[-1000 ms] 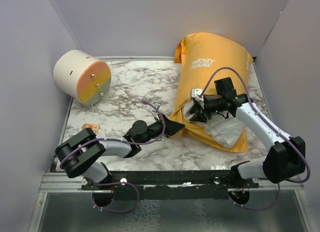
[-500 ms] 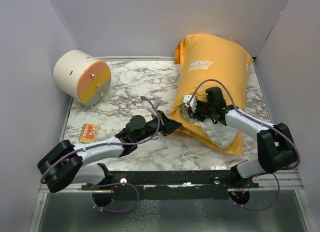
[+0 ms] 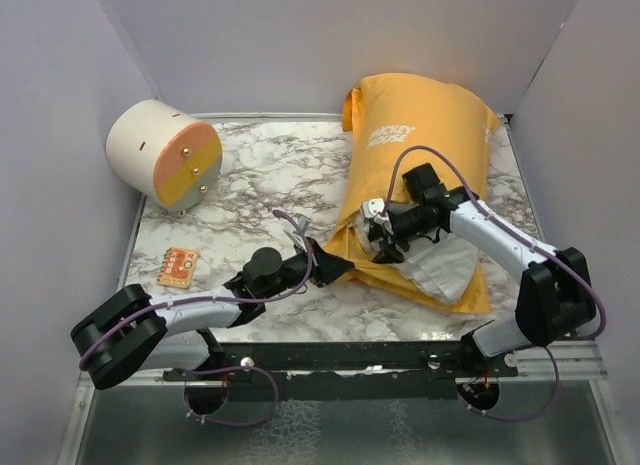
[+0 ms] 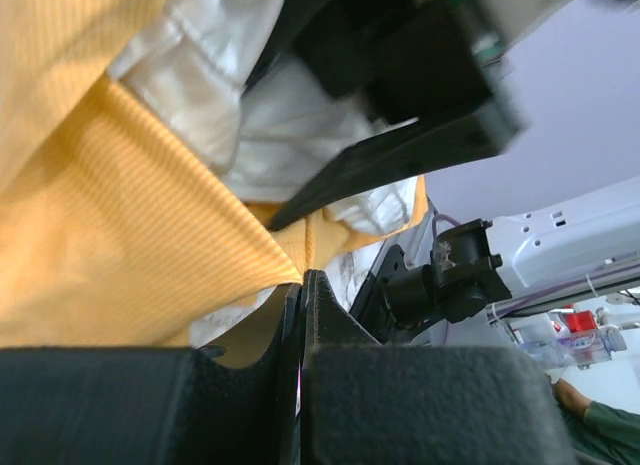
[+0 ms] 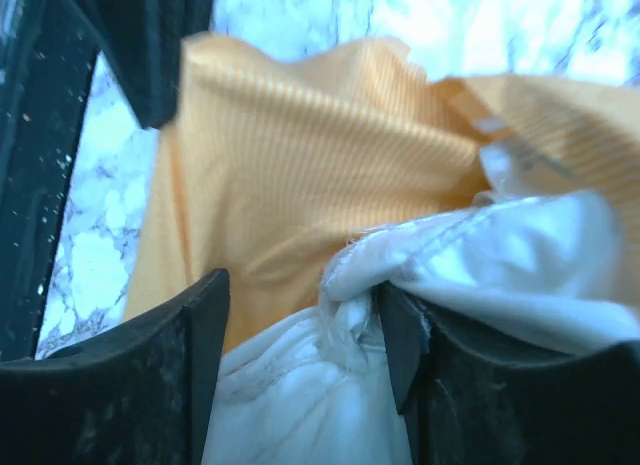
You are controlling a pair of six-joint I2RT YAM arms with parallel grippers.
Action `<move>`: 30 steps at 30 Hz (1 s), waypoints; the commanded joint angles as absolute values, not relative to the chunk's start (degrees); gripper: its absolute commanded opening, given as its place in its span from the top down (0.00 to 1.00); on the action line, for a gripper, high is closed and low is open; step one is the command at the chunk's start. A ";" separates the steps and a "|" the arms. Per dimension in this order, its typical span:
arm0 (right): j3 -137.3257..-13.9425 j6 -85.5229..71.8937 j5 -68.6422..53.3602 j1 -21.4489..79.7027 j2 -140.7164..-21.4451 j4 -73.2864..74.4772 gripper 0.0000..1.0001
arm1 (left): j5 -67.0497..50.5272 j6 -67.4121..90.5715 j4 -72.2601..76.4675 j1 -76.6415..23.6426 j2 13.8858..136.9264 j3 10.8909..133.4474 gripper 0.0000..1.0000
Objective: Put the pillow into the pillowcase
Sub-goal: Stuff the pillow into the pillowcase.
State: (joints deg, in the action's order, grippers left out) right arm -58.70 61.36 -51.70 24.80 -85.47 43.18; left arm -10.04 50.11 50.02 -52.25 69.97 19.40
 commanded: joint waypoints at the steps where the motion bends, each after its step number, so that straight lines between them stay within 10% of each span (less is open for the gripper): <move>1: -68.50 58.95 -54.29 24.04 -77.54 53.87 0.34 | -7.36 50.36 50.34 -52.24 63.14 16.06 1.00; 9: -74.83 62.85 -57.82 23.95 -72.61 62.28 0.32 | 1.36 47.62 31.85 -51.97 41.53 12.01 1.00; 18: -67.59 39.74 -47.31 36.96 -76.05 34.18 0.70 | 7.27 50.14 17.78 -51.77 20.63 9.03 1.00; 30: -65.56 28.43 -21.06 48.78 -88.00 15.01 0.82 | 4.29 47.61 21.52 -51.77 29.68 14.46 1.00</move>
